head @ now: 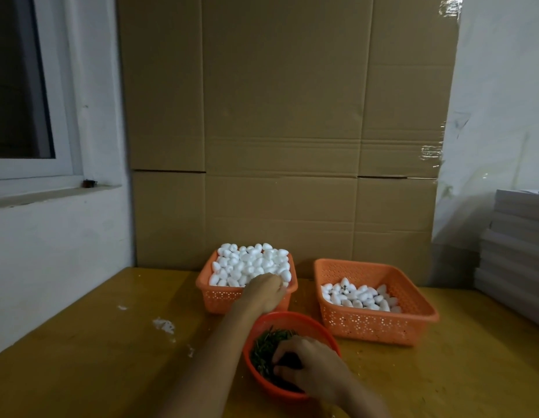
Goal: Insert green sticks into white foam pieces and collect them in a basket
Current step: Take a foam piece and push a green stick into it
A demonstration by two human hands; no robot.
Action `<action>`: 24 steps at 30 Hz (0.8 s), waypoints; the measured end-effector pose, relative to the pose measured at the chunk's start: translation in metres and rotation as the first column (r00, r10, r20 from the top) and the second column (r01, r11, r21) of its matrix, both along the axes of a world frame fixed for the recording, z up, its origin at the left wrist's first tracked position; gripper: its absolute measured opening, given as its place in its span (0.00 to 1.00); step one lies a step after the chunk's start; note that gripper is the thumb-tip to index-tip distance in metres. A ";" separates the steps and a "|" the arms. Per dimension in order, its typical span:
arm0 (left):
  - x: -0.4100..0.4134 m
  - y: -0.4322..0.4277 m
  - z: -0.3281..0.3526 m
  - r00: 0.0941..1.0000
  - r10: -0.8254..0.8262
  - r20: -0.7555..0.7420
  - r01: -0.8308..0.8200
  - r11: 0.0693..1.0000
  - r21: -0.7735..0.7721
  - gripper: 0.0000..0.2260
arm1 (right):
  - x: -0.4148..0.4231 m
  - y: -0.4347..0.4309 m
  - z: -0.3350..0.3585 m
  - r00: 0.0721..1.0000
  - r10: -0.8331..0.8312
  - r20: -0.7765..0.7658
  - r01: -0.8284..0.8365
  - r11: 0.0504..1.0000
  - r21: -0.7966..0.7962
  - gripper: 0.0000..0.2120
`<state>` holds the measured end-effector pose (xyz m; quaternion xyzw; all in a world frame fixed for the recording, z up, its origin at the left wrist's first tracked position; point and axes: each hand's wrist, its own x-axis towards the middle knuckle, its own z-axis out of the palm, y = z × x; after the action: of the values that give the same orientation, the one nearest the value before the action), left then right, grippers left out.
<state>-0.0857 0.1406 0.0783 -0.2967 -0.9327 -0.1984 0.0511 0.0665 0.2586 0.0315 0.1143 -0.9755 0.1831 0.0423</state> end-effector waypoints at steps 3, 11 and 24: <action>-0.004 -0.003 -0.007 0.999 0.029 0.017 -0.032 0.979 0.204 0.15 | 0.001 0.001 0.001 1.000 -0.007 0.003 0.007 1.000 -0.005 0.11; -0.010 -0.004 -0.009 0.994 0.107 0.029 -0.110 0.909 0.403 0.08 | 0.002 -0.001 0.003 1.000 -0.010 0.006 0.010 1.000 0.007 0.11; -0.001 -0.010 -0.008 0.952 -0.177 0.251 -0.192 0.295 0.936 0.12 | 0.002 -0.005 0.002 0.998 -0.001 -0.055 0.002 1.000 0.004 0.12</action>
<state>-0.0868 0.1302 0.0700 -0.1688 -0.6281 -0.7561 0.0726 0.0690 0.2539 0.0339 0.1187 -0.9744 0.1777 0.0692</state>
